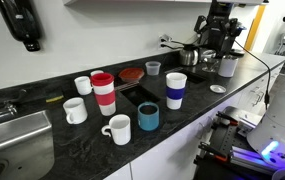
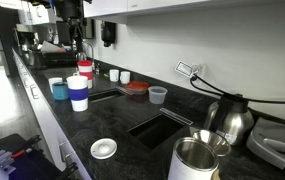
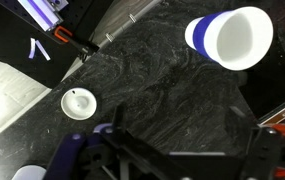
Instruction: Pick the white cup and move it left on the counter
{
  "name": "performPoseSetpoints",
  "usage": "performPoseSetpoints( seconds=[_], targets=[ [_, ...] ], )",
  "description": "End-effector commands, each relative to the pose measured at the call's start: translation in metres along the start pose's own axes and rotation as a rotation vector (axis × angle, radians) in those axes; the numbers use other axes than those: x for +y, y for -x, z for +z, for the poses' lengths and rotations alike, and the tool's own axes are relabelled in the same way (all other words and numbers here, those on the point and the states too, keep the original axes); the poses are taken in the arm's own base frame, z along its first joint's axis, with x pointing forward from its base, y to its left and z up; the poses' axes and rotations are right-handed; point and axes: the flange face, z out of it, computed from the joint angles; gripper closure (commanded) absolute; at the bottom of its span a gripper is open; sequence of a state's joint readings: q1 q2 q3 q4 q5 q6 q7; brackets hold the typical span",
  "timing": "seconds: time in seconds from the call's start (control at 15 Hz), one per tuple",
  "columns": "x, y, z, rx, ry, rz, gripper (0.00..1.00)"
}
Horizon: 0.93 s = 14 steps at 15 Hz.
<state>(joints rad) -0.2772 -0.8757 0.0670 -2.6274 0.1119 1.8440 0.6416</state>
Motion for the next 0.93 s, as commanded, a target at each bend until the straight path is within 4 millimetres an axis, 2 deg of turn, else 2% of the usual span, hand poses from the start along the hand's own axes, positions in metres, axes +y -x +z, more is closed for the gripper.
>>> performPoseSetpoints(
  seconds=[0.0, 0.13, 0.33, 0.53, 0.87],
  targets=[
    [0.0, 0.0, -0.001, -0.001, 0.001, 0.0, 0.0],
    [0.0, 0.0, -0.001, -0.001, 0.001, 0.0, 0.0],
    [0.012, -0.023, 0.004, 0.023, 0.009, 0.05, 0.0],
    [0.037, -0.059, 0.009, 0.065, 0.03, 0.072, 0.0],
    [0.101, -0.13, 0.017, 0.156, 0.069, 0.23, 0.0]
  ],
)
